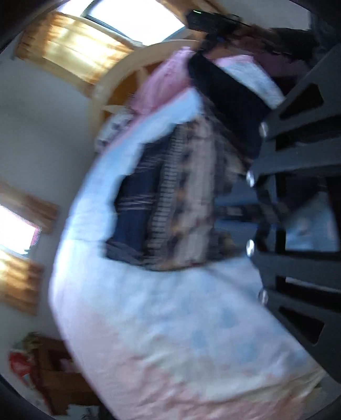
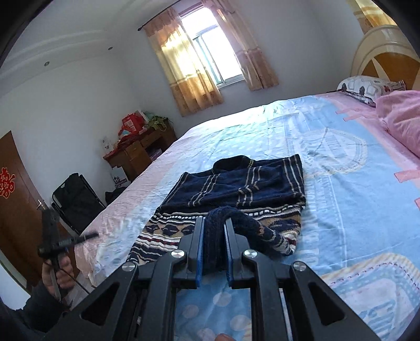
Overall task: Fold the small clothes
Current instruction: 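Lift the hem with both grippers and fold it toward the collar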
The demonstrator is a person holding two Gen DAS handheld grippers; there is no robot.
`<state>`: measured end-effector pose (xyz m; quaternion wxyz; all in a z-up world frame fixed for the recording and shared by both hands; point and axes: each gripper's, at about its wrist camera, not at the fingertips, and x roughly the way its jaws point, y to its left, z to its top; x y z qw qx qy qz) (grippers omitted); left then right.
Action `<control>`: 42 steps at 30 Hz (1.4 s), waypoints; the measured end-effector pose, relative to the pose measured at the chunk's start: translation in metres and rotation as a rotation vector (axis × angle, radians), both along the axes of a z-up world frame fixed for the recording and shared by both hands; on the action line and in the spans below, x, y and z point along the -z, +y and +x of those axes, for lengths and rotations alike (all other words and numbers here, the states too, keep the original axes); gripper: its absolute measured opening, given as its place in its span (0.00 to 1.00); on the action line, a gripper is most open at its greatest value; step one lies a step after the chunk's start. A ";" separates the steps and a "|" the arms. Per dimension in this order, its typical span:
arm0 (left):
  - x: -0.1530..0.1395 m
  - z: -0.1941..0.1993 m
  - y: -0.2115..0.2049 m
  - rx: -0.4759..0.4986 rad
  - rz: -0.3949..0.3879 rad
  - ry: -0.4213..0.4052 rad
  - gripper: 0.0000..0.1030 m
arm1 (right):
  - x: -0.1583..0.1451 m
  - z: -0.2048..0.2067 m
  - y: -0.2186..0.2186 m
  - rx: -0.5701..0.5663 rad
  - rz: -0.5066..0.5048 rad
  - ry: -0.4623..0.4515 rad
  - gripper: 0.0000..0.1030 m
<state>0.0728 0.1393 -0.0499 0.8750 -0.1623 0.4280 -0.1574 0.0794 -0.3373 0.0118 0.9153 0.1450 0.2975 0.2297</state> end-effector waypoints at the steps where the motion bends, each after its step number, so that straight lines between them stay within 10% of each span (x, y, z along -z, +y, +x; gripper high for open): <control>1: 0.012 -0.006 -0.005 0.018 0.016 0.038 0.33 | 0.001 -0.001 -0.002 0.002 0.002 0.002 0.13; 3: 0.033 -0.018 -0.012 0.028 0.004 0.080 0.46 | 0.003 -0.005 -0.007 0.003 0.001 0.003 0.13; 11: 0.074 -0.031 -0.057 0.118 0.038 0.181 0.50 | 0.012 -0.020 -0.008 -0.012 -0.019 0.011 0.13; 13: 0.072 -0.033 -0.056 0.123 0.032 0.210 0.36 | 0.012 -0.022 -0.009 -0.008 -0.026 0.008 0.13; 14: 0.074 -0.033 -0.059 0.142 0.034 0.224 0.09 | 0.013 -0.023 -0.009 -0.006 -0.034 0.005 0.13; 15: 0.076 -0.034 -0.061 0.153 0.041 0.236 0.10 | 0.013 -0.024 -0.009 -0.006 -0.036 0.004 0.13; 30: -0.044 -0.027 0.009 -0.057 -0.087 -0.211 0.06 | -0.012 -0.017 -0.009 -0.026 -0.011 -0.057 0.13; 42: -0.070 0.087 0.038 -0.182 -0.231 -0.264 0.00 | -0.036 0.063 0.010 0.024 0.016 -0.060 0.13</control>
